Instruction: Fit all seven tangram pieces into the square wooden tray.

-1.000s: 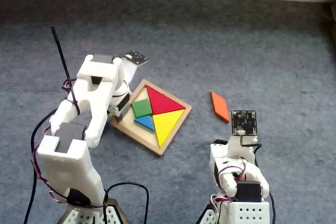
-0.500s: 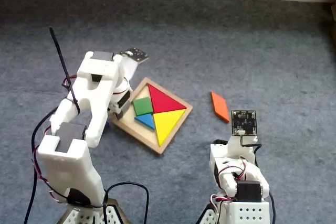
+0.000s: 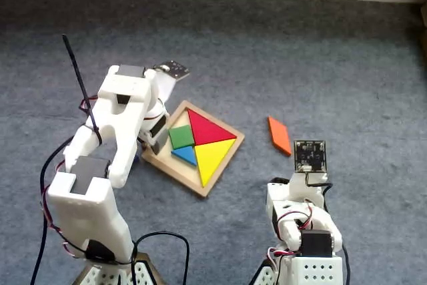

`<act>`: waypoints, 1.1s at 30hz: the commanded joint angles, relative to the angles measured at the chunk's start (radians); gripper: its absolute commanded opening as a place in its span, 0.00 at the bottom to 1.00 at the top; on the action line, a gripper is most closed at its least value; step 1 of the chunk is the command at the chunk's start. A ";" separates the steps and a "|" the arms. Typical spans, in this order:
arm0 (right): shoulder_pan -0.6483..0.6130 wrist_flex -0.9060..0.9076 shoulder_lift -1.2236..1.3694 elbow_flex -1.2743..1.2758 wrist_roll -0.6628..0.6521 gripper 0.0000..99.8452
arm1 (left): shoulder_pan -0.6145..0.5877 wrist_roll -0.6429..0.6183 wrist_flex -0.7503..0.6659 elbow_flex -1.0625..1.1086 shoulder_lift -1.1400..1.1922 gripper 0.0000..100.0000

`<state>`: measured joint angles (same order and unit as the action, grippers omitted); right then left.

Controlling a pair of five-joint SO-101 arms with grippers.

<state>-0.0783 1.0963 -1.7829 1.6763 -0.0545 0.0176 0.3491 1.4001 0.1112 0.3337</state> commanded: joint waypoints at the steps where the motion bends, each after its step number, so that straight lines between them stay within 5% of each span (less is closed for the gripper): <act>1: 0.012 -0.001 -0.021 0.111 0.005 0.03 | 0.007 0.000 0.003 -0.044 -0.021 0.12; 33: 0.012 -0.001 -0.021 0.111 0.005 0.03 | 0.007 -0.006 -0.038 -0.035 -0.147 0.02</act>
<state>-0.0783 1.0963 -1.7829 1.6763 -0.0545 0.0176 0.3460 1.3709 0.1051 0.3030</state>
